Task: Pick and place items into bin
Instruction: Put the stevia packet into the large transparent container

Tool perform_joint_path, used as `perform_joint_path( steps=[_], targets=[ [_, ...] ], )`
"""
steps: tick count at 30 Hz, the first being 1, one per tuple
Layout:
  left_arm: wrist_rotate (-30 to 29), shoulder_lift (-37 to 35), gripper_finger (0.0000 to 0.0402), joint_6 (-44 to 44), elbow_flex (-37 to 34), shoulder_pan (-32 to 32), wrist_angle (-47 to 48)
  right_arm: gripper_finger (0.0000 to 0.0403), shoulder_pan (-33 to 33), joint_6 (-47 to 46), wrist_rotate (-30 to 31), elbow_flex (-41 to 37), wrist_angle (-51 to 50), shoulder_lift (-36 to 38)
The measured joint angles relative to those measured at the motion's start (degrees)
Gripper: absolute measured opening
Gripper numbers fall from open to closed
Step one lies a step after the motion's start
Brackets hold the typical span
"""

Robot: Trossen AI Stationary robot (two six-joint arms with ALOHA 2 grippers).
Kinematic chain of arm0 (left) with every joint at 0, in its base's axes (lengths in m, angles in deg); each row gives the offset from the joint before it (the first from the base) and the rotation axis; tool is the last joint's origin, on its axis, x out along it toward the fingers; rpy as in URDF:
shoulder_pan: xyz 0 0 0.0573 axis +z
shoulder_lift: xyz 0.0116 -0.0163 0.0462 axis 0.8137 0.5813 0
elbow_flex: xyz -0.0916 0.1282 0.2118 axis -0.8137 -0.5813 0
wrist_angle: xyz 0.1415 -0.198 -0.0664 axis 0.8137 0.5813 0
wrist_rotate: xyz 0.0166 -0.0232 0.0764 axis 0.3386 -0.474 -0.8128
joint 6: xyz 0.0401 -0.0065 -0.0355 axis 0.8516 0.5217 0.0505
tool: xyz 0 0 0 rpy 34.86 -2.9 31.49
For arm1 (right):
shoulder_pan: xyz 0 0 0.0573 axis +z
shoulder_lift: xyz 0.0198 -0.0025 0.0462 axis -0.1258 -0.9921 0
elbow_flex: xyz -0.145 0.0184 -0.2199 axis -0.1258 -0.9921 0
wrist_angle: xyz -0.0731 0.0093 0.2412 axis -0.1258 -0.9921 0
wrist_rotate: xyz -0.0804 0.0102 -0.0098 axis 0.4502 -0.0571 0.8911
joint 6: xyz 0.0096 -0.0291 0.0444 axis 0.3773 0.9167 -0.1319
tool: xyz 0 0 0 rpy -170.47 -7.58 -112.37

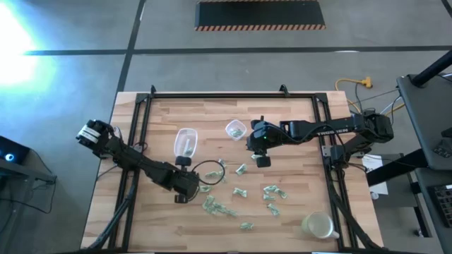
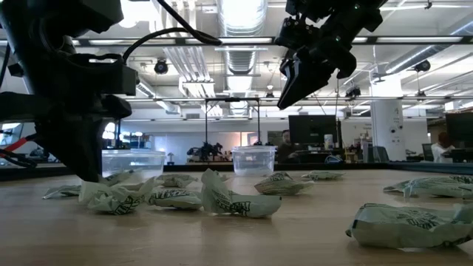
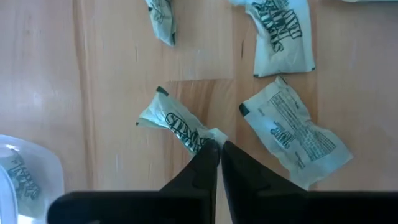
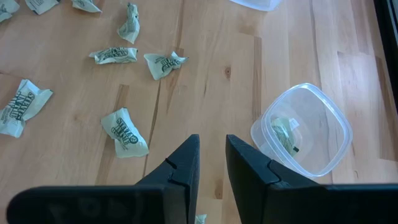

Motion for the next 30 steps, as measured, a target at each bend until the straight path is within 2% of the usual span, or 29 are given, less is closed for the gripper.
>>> perform_joint_path(
  steps=[14,20,25,30],
  targets=[
    [-8.8,-0.3,0.0000,2.9,4.4,-0.2,4.2,0.0068,0.0,0.0,0.0,0.0,0.0,0.0],
    [-19.0,-0.5,0.0000,4.8,5.4,-0.3,6.0,0.0068,0.0,0.0,0.0,0.0,0.0,0.0],
    [-28.8,-1.6,0.0000,-2.7,5.7,-0.3,14.9,0.0068,0.0,0.0,0.0,0.0,0.0,0.0],
    [-30.6,-3.1,0.0000,-13.0,5.5,-0.3,23.4,0.0068,0.0,0.0,0.0,0.0,0.0,0.0]
  ],
)
